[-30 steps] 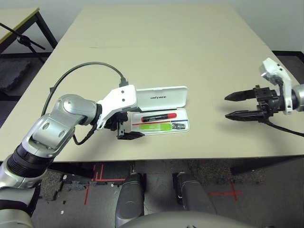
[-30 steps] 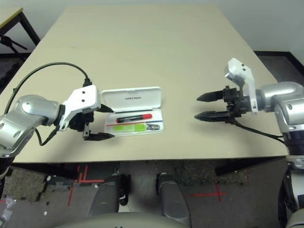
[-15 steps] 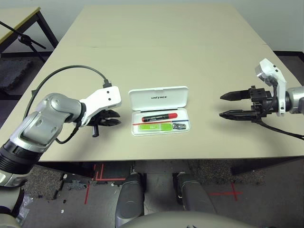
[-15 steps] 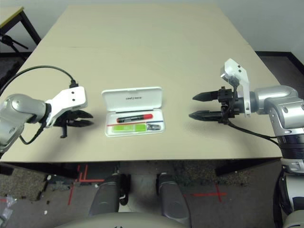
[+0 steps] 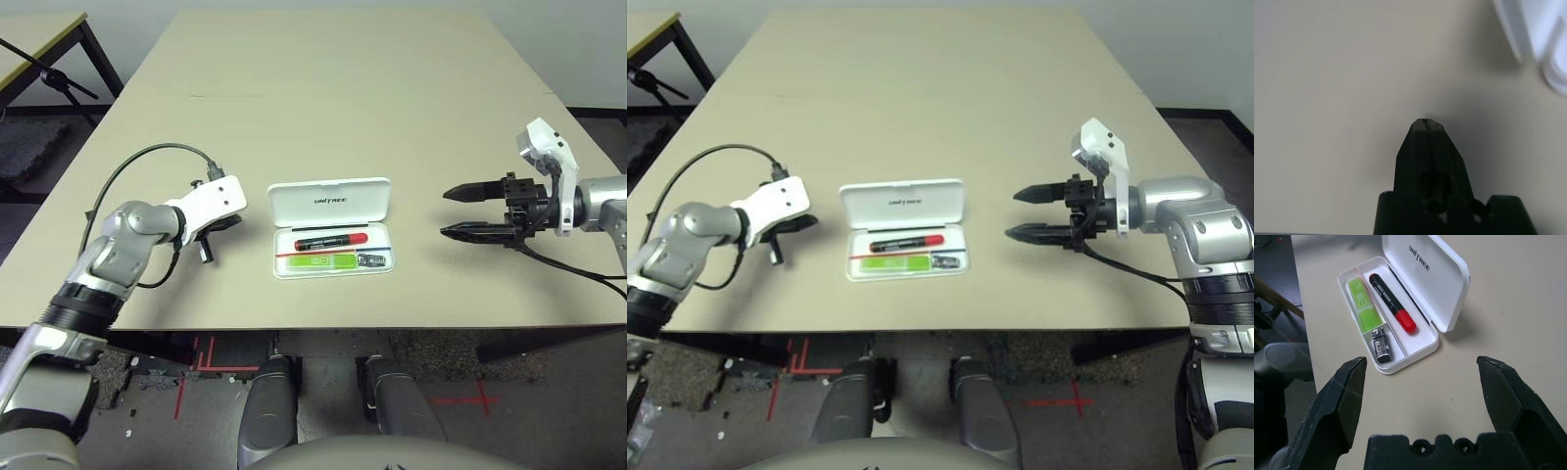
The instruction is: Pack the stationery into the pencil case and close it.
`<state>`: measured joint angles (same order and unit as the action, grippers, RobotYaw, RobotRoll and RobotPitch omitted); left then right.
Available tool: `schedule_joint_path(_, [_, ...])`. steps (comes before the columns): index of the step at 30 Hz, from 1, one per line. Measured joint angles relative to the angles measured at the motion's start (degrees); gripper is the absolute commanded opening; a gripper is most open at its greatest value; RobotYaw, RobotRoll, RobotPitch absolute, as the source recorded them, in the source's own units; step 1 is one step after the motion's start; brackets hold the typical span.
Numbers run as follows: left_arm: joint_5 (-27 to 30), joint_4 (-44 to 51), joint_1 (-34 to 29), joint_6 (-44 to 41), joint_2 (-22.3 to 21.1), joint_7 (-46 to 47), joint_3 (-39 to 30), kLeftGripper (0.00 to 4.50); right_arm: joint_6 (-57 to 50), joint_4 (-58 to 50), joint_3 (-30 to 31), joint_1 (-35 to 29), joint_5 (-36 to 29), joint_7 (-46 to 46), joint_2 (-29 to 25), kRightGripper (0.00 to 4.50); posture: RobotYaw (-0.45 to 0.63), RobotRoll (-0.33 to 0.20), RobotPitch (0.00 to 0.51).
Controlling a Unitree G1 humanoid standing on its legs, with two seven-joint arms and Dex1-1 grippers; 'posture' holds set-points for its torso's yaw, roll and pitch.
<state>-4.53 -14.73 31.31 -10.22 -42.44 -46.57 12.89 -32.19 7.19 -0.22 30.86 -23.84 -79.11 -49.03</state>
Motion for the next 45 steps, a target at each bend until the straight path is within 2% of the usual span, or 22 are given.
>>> schedule_joint_path(5, [0.93,-1.99,2.41,0.1,5.27,2.55,-3.07,0.03,0.52,0.07,0.17,0.27,0.08,0.13,0.19,4.5,0.02,0.0,0.116])
schedule_joint_path(8, [1.87,-2.01,3.23,-0.68,6.88,2.41,-3.32,0.03,0.67,0.15,0.22,0.27,0.23,0.19,0.2,4.5,0.02,0.0,0.116])
schedule_joint_path(13, [2.93,0.0,2.85,-1.41,7.23,-1.36,-3.28,0.03,0.8,0.17,0.31,0.28,0.8,0.31,0.21,4.5,0.01,0.0,0.119])
schedule_joint_path(28, [10.77,16.54,-3.37,-7.32,6.02,-14.95,-2.07,0.03,0.95,0.23,1.84,0.57,1.41,1.08,0.55,4.5,0.02,0.0,0.124])
schedule_joint_path(32, [10.49,18.34,-4.19,-7.98,5.85,-15.5,-0.04,0.03,1.43,0.74,1.94,1.13,1.76,1.14,0.63,4.5,0.02,0.0,0.122])
schedule_joint_path(37, [6.38,18.14,-4.39,-8.01,5.27,-14.69,3.92,0.03,1.62,1.01,2.12,1.15,2.1,1.2,1.2,4.5,0.01,0.0,0.12])
schedule_joint_path(45, [3.71,17.16,-2.36,-7.88,5.47,-14.03,6.46,0.03,2.06,1.26,2.25,1.17,2.57,1.32,1.72,4.5,0.01,0.0,0.118])
